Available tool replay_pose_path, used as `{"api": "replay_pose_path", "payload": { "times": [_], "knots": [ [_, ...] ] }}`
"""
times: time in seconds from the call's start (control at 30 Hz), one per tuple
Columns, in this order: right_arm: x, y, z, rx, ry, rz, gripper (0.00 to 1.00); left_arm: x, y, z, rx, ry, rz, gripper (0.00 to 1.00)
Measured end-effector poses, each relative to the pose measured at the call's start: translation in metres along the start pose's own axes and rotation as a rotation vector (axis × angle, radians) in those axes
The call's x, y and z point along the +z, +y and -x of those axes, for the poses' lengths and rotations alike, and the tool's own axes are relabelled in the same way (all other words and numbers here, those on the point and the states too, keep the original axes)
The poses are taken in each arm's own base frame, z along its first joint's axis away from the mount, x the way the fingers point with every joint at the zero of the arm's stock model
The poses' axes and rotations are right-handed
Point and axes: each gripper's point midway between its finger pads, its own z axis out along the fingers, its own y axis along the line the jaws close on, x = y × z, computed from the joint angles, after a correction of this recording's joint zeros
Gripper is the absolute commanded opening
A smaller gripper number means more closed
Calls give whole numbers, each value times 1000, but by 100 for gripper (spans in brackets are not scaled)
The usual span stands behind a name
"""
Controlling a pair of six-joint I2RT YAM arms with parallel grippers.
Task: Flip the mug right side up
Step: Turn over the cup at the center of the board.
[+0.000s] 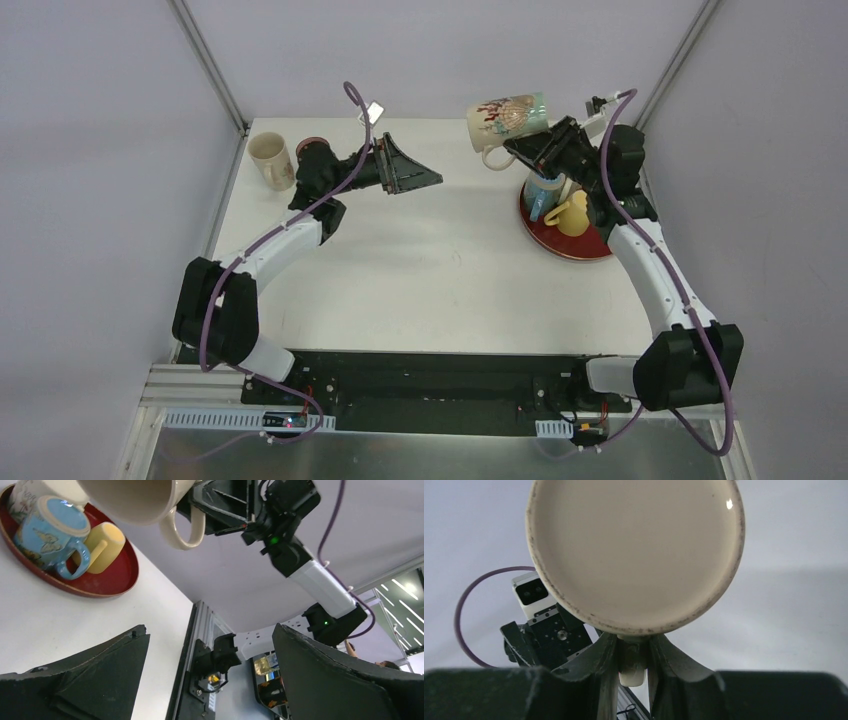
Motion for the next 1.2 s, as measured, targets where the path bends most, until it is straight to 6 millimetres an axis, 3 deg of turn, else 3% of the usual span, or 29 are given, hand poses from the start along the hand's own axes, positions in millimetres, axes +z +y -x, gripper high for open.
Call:
{"api": "replay_pose_path", "payload": {
  "times": [0.13, 0.37, 0.83, 1.2],
  "knots": [
    [5, 9, 2, 54, -12, 78, 0, 8, -12, 2, -13, -30, -57, 100],
    [19, 20, -3, 112, -3, 169, 0, 25, -8, -11, -76, -14, -101, 100],
    [46, 17, -66, 142, 148, 220, 0, 35, 6, -15, -112, -27, -125, 100],
    [51, 23, -75, 99, 130, 263, 0, 36, 10, -17, -132, -22, -120, 97]
  ]
}}
